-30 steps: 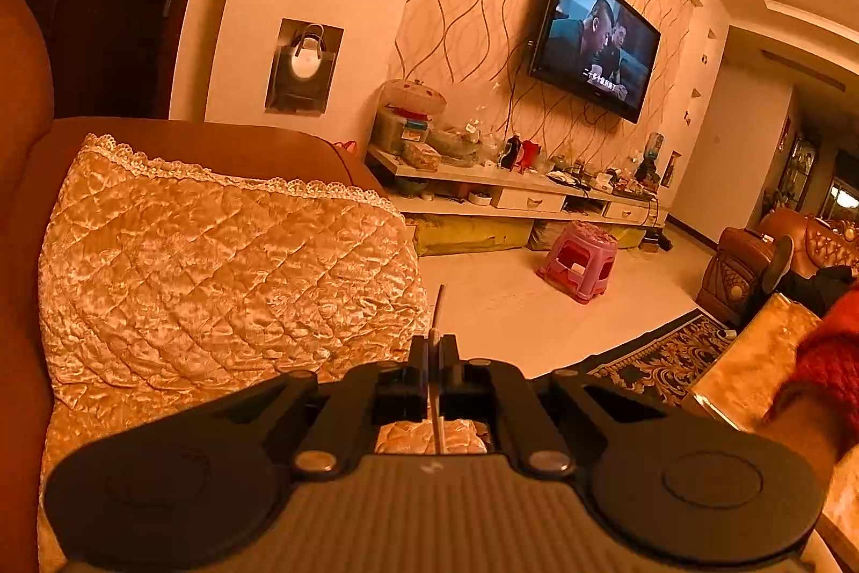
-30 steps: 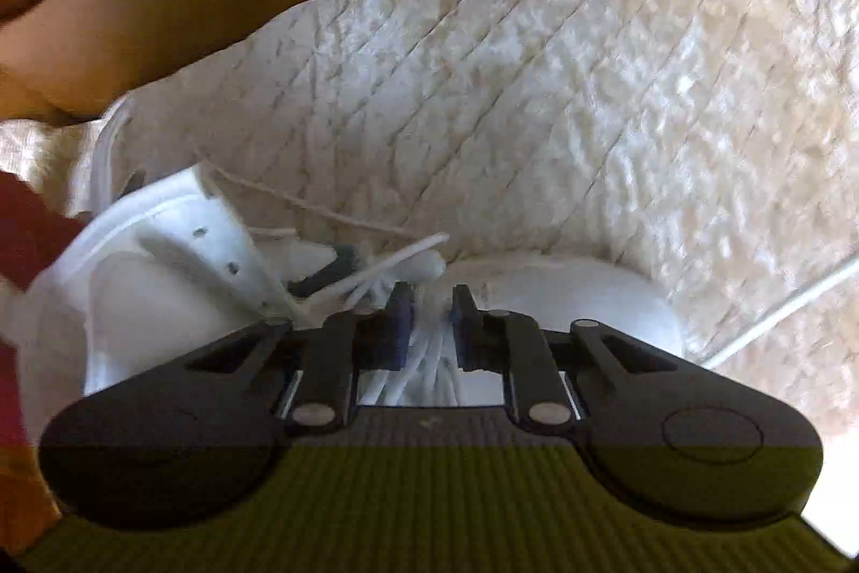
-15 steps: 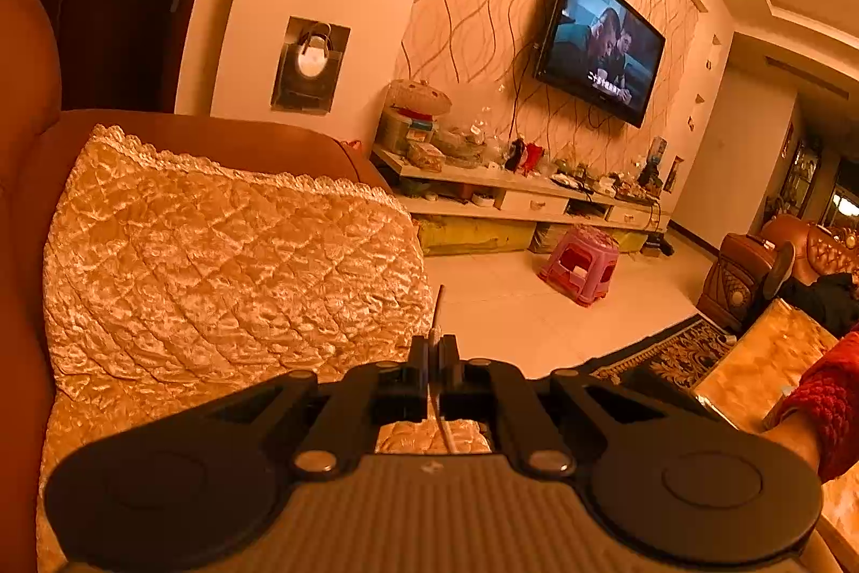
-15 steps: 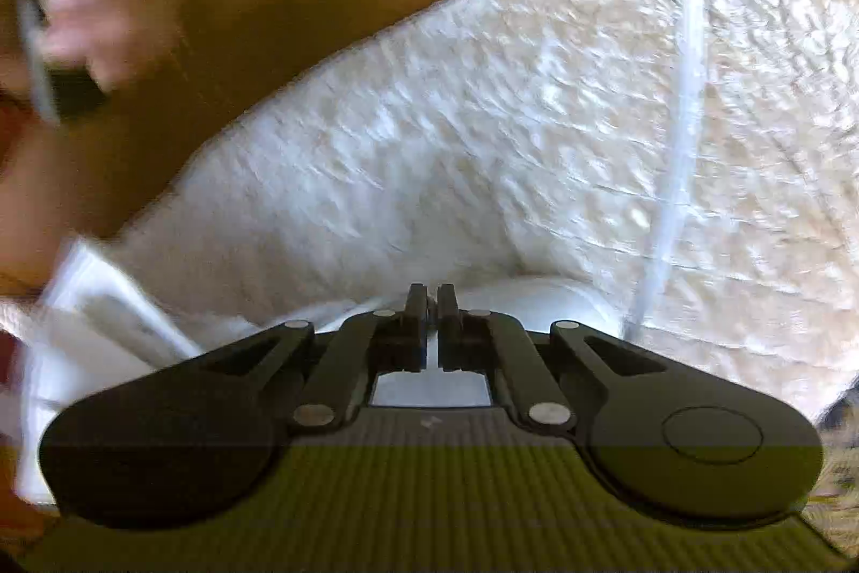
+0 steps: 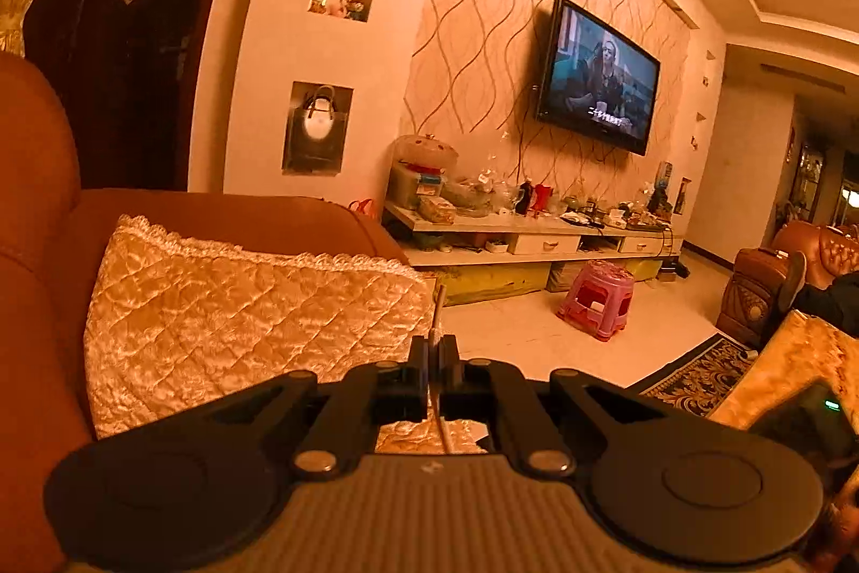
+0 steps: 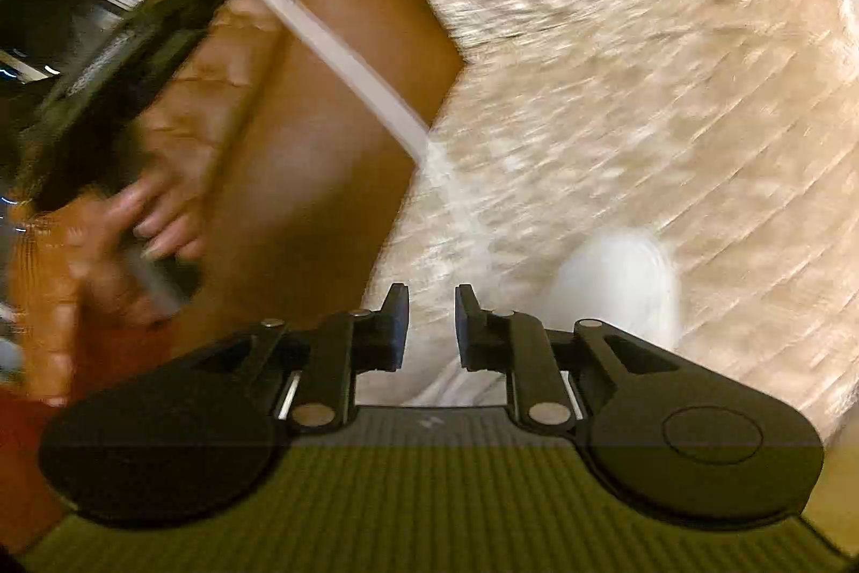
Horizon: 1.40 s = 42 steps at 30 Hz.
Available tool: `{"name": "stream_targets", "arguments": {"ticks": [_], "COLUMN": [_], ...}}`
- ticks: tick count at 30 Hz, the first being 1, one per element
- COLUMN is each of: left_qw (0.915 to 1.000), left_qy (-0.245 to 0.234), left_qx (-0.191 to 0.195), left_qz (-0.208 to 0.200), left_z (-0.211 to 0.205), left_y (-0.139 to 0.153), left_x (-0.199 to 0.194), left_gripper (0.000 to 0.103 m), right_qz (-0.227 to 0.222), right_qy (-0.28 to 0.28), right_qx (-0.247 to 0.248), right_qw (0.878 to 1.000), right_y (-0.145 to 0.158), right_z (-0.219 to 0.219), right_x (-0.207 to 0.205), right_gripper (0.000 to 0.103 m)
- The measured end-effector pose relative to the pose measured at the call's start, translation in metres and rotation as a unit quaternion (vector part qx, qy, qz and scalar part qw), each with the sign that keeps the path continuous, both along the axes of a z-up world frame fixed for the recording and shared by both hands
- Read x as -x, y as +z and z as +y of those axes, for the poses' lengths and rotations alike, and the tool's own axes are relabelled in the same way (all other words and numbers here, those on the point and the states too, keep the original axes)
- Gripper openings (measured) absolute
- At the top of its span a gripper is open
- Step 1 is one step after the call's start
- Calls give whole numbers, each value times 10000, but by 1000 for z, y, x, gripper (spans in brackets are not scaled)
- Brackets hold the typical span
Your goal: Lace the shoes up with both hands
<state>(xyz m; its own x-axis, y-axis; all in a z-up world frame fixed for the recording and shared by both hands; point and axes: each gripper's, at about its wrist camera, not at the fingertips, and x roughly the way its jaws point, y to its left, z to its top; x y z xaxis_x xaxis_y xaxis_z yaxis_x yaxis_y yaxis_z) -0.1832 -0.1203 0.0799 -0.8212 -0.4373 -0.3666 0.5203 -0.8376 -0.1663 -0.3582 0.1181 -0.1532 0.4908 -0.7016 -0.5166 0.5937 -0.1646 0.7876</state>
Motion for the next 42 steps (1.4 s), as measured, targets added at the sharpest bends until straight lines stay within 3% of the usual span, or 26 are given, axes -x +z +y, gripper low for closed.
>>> {"name": "stream_targets", "arguments": {"ticks": [2,6,10,11,13,20,26,30,32,33,34,35,37,42], "left_qw": [10000,9998,9996,9996,9995,9990,9981,9976,9975,9973,9971,9967,9957,9902], "left_qy": [-49,-131,-153,-139,-89,44,112,170,227,274,337,405,560,1007], "left_qx": [34,120,210,235,290,415,553,609,582,578,583,598,662,961], "left_qz": [27,83,79,72,64,154,253,283,334,351,359,360,335,99], "left_z": [5,16,28,30,33,38,43,44,43,42,41,40,37,34], "left_y": [4,13,21,23,28,41,54,60,63,64,65,65,67,78], "left_x": [1,2,0,-2,-7,-19,-26,-33,-37,-40,-44,-49,-62,-95], "left_gripper": [3,3,3,3,3,3,3,3,3,3,3,3,3,3], "right_qz": [-89,372,630,737,757,1069,1273,1622,1718,1900,2162,2448,2635,1754], "right_qy": [32,-505,-474,-437,-510,-1650,-1913,-1752,-1380,-1203,-1062,-924,-777,-905], "right_qx": [225,-352,-636,-707,-695,494,1022,1206,864,562,202,-208,-774,-433], "right_qw": [9997,9974,9949,9938,9934,9792,9679,9636,9716,9728,9704,9650,9584,9794], "right_y": [2,-10,-31,-34,-40,35,69,86,86,83,79,73,59,58], "right_z": [18,22,2,-3,-3,26,37,35,25,17,10,6,6,39], "right_x": [-7,-19,-35,-39,-46,-29,-33,-47,-53,-56,-59,-64,-70,-79], "right_gripper": [22,22,22,21,5,5,5,5,10,18,39,46,46,46]}}
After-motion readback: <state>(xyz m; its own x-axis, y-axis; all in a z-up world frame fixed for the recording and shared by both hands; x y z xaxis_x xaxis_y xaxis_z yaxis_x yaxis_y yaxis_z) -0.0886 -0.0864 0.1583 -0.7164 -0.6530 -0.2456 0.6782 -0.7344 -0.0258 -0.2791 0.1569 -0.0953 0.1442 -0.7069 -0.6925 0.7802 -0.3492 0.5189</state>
